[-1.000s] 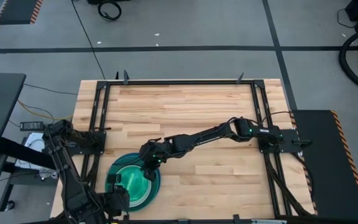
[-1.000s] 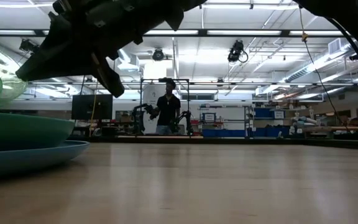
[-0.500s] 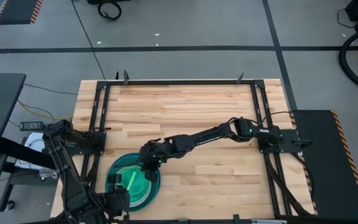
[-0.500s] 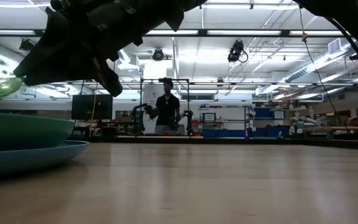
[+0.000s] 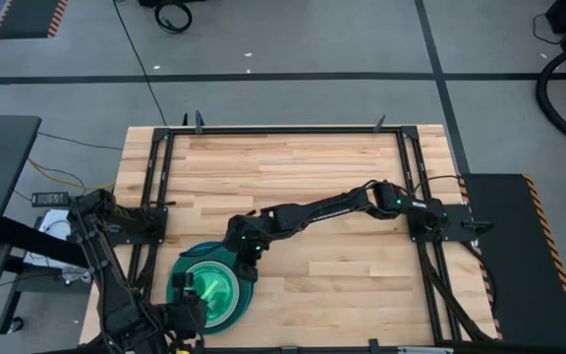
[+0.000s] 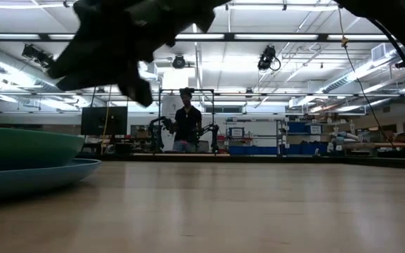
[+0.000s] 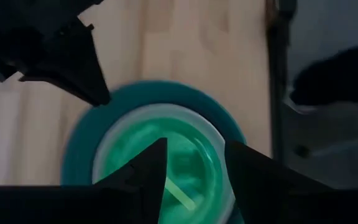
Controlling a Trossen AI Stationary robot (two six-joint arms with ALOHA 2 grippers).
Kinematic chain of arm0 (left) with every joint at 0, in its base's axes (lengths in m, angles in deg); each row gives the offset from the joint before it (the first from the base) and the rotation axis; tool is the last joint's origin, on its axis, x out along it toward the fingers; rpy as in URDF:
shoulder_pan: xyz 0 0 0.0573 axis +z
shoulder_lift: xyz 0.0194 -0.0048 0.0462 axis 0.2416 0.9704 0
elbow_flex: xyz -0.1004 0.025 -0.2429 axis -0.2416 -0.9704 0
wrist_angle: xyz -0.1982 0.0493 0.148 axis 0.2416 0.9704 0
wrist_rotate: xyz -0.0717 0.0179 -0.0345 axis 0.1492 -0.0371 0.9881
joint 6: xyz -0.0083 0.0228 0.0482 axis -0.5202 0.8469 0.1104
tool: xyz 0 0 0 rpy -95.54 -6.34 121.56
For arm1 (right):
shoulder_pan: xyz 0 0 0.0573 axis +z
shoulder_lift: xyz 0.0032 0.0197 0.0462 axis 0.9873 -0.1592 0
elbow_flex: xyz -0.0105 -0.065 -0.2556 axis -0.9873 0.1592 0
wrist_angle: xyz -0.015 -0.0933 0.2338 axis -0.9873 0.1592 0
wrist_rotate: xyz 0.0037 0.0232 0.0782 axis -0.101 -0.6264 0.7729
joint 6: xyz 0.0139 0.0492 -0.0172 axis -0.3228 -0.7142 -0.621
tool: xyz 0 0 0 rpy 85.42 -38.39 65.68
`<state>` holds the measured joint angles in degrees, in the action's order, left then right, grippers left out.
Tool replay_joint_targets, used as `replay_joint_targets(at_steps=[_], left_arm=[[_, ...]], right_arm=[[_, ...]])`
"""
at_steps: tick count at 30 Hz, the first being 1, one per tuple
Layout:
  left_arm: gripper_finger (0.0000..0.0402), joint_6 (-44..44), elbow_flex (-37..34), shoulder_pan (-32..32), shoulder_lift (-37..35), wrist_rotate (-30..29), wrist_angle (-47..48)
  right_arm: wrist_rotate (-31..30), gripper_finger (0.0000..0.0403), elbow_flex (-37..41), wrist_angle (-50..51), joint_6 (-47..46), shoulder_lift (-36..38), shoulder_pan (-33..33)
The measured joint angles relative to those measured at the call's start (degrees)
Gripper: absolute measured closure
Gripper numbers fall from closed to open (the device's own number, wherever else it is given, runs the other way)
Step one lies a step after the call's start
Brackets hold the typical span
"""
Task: Stack plastic plates
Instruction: Return to Home Position
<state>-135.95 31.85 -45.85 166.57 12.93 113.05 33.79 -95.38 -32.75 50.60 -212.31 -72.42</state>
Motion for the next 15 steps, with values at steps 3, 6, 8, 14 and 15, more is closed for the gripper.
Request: replay_joint_targets(at_steps=[3,6,8,14,15], left_arm=[[0.0233,1.6,0.0,-0.6,0.4,-6.0,0.0],[0.0233,3.3,-0.1,-1.5,1.2,-10.0,0.2],[0.0233,3.4,-0.1,-1.5,1.6,-10.6,1.2],[0.0239,2.0,-4.9,-1.3,1.6,-12.5,0.4],[0.0243,1.3,-6.1,-1.0,1.6,-12.4,0.5]], right_arm=[[-2.8,0.0325,0.0,5.4,2.9,1.9,0.1],[-10.2,0.0325,0.0,13.5,5.9,3.6,1.0],[-15.2,0.0325,0.0,18.8,7.1,5.2,1.7],[-26.8,0.0325,0.0,30.1,7.5,9.8,3.6],[-28.4,0.0325,0.0,31.0,7.5,10.5,3.9]])
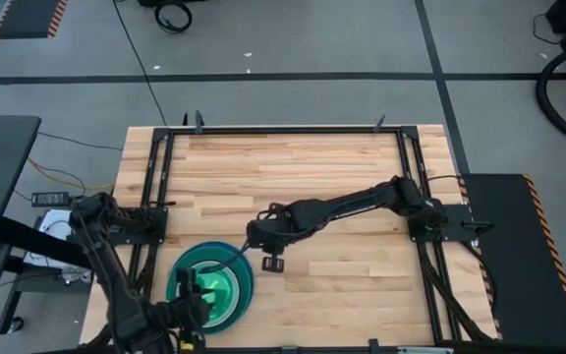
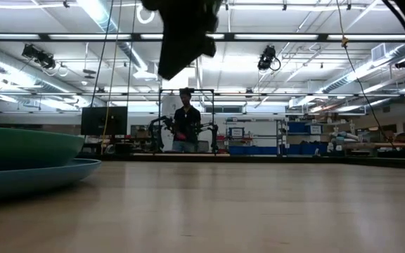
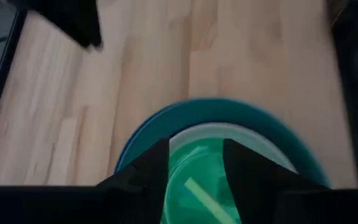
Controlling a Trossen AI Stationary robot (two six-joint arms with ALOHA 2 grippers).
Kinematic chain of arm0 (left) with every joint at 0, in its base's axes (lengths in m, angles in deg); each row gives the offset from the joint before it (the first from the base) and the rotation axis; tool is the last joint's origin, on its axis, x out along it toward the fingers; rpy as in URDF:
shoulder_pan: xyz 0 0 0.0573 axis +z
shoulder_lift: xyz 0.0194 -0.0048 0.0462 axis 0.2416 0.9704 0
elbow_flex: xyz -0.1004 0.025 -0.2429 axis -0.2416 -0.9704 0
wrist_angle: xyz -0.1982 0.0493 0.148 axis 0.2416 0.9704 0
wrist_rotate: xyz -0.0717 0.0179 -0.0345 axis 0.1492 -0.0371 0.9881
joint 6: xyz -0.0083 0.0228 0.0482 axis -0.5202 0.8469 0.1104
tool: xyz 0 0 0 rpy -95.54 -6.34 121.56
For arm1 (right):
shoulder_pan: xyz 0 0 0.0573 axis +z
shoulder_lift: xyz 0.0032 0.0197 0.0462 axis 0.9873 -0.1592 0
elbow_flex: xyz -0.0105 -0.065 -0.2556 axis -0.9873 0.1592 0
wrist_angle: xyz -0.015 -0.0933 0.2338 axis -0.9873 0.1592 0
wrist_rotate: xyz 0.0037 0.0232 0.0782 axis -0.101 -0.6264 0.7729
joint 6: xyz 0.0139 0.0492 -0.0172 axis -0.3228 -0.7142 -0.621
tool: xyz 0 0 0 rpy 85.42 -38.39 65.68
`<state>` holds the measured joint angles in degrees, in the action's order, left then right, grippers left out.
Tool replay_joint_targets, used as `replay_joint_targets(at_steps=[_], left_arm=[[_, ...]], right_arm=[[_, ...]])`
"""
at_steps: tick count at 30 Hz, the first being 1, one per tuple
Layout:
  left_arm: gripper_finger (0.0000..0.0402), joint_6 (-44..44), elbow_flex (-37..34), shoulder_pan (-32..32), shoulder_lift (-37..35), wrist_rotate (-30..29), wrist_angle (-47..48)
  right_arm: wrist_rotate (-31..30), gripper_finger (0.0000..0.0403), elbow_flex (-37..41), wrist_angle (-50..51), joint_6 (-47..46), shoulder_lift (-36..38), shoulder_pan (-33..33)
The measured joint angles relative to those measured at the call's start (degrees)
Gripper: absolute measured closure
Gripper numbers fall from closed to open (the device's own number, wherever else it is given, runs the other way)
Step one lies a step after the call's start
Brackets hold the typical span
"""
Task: Stack plastic plates
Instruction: Return to Home Position
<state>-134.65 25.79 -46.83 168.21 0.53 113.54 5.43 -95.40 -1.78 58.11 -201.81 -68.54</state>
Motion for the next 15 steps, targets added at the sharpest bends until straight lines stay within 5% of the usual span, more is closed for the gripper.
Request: replay_joint_targets(at_steps=[15], left_arm=[[0.0314,3.0,-11.9,3.4,-5.4,1.8,-5.5]], right_arm=[[-14.9,0.0325,0.0,12.1,-3.1,6.2,6.8]])
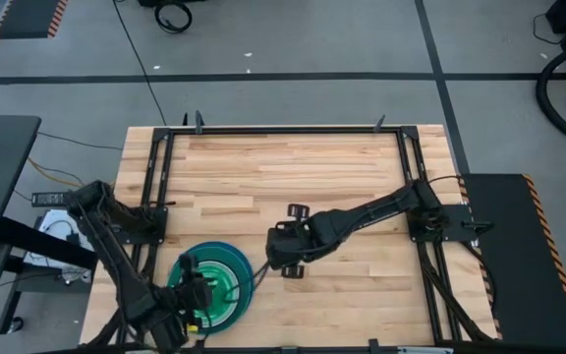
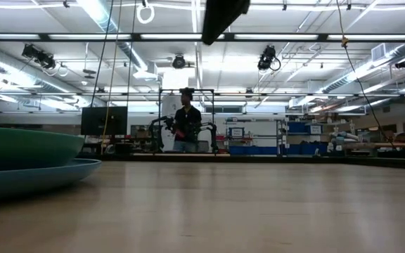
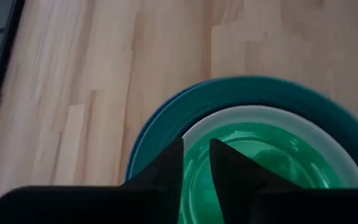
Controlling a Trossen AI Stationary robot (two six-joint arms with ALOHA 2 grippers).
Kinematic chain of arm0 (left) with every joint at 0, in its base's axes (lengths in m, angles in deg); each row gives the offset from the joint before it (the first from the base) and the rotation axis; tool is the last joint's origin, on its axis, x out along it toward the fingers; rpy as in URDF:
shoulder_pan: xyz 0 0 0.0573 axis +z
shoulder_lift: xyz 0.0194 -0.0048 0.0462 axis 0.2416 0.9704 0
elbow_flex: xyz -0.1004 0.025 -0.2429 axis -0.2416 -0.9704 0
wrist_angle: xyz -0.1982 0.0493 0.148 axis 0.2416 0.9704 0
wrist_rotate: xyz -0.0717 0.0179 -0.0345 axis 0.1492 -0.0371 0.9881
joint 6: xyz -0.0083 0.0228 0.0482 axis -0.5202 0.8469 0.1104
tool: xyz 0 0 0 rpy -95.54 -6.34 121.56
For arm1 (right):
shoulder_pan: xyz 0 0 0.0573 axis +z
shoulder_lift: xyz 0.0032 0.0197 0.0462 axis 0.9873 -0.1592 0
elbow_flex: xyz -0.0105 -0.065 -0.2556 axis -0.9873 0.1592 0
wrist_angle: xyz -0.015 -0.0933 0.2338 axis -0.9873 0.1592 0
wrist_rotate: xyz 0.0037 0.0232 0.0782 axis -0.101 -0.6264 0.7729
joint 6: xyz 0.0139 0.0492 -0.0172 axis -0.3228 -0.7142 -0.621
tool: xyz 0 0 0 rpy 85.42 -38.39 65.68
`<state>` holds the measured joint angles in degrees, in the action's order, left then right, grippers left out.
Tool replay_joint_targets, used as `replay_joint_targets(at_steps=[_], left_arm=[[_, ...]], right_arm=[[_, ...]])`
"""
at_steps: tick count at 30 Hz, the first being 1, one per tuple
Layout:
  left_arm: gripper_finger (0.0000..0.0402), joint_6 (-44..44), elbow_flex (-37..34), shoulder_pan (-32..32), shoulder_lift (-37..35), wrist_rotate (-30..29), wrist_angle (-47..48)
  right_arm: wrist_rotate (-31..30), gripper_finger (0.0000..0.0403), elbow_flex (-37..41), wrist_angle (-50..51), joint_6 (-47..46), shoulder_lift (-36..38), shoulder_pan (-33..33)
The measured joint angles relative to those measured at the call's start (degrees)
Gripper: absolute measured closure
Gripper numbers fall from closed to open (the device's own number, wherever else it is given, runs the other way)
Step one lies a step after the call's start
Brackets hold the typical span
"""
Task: Stack plastic plates
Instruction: Return to Home Position
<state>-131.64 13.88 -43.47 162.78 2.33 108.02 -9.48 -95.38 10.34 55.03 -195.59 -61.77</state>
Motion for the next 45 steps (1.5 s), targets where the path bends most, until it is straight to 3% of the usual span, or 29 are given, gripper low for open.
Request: replay_joint_targets(at_steps=[11,20,26,35,42,45], left_arm=[[0.0382,1.7,-20.5,1.7,-19.4,-1.6,-19.1],[0.0395,16.8,-35.4,10.3,-31.7,-0.5,-42.2],[0.0395,23.6,-44.7,16.0,-41.3,1.1,-51.5],[0.0396,26.9,-56.4,20.1,-55.9,0.9,-63.6],[0.0396,28.5,-63.8,20.1,-66.0,0.9,-69.6],[0.0397,28.6,-65.8,20.1,-69.9,0.9,-70.1]], right_arm=[[-13.0,0.0326,0.0,12.4,-6.2,1.9,5.0],[-14.4,0.0362,3.7,11.4,-4.9,4.8,4.3],[-12.5,0.0394,18.3,-1.1,-3.5,15.6,2.9],[3.7,0.0395,47.3,-33.1,4.4,36.9,-2.5],[7.3,0.0395,62.9,-47.3,4.1,51.4,-6.0],[12.1,0.0395,68.4,-53.3,4.5,56.9,-7.5]])
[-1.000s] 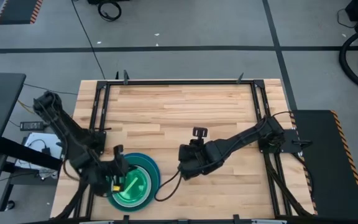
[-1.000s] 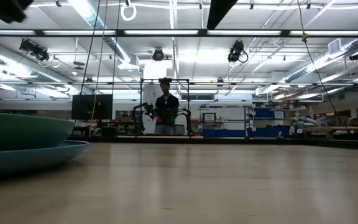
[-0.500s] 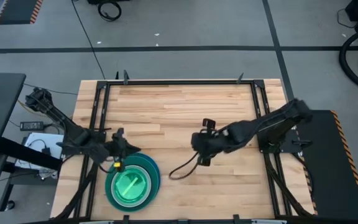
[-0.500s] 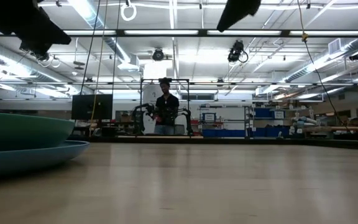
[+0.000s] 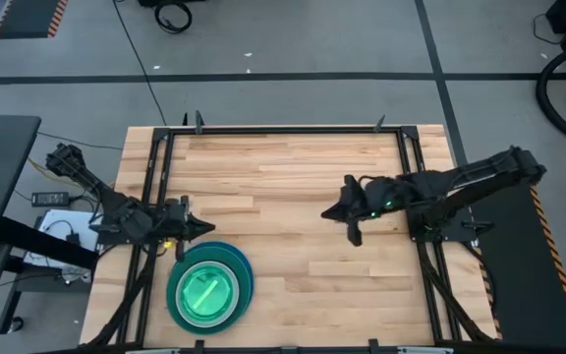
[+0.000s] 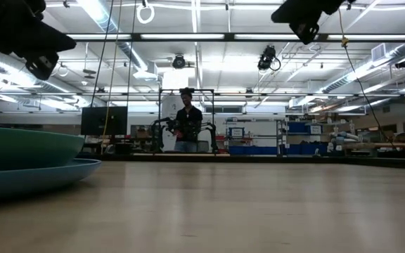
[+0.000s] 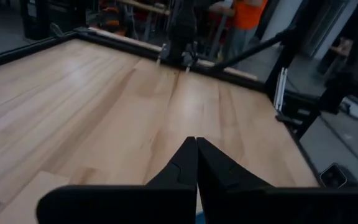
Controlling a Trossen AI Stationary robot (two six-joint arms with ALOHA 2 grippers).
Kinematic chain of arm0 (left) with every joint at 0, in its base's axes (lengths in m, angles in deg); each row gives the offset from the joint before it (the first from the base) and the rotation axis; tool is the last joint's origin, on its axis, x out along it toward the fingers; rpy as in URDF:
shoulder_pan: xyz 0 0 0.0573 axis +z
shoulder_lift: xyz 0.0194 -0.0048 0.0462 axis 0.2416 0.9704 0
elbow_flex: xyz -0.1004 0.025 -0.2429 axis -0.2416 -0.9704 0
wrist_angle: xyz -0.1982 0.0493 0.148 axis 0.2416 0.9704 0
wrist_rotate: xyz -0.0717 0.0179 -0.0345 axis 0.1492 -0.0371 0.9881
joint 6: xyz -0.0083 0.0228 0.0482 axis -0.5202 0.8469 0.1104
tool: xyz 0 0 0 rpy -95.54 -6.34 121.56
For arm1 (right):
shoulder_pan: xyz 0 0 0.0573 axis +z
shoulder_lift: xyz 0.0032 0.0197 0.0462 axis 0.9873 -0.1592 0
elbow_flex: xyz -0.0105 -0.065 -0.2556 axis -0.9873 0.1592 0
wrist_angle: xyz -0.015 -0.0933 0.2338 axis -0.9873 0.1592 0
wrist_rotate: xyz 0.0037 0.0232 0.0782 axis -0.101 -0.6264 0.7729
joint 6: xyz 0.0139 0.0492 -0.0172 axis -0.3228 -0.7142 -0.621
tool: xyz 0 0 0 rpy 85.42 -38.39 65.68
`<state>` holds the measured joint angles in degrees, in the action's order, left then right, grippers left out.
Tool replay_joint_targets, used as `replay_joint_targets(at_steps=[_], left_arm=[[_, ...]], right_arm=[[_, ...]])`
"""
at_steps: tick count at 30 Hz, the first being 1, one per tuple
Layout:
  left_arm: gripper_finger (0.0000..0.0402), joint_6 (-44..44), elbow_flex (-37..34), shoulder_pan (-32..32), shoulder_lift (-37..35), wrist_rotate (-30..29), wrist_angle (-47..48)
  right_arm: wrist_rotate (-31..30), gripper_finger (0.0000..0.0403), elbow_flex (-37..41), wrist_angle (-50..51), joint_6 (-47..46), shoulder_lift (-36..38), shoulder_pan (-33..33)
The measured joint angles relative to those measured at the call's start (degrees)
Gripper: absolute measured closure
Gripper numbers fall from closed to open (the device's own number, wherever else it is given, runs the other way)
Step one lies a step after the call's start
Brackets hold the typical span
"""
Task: Stack plastic plates
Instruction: Return to Home Position
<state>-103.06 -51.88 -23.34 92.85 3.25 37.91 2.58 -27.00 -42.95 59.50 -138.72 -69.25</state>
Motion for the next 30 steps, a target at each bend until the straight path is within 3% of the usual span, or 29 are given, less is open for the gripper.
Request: replay_joint_targets(at_steps=[5,15,23,30], left_arm=[[0.0397,1.3,-1.8,0.6,-5.1,0.0,-0.6],[0.0397,1.4,-8.6,0.9,-12.0,1.1,-3.1],[0.0397,1.0,-11.0,0.9,-15.2,-0.4,-3.1],[0.0397,2.5,-11.0,0.8,-15.9,-0.5,-3.1]], right_arm=[[6.5,0.0395,8.3,-7.9,1.7,7.5,-3.3],[11.8,0.0396,22.6,-16.6,1.1,20.5,-11.4],[12.6,0.0396,31.3,-23.2,-3.4,29.9,-15.2],[12.6,0.0396,32.8,-19.5,-6.9,37.9,-15.2]])
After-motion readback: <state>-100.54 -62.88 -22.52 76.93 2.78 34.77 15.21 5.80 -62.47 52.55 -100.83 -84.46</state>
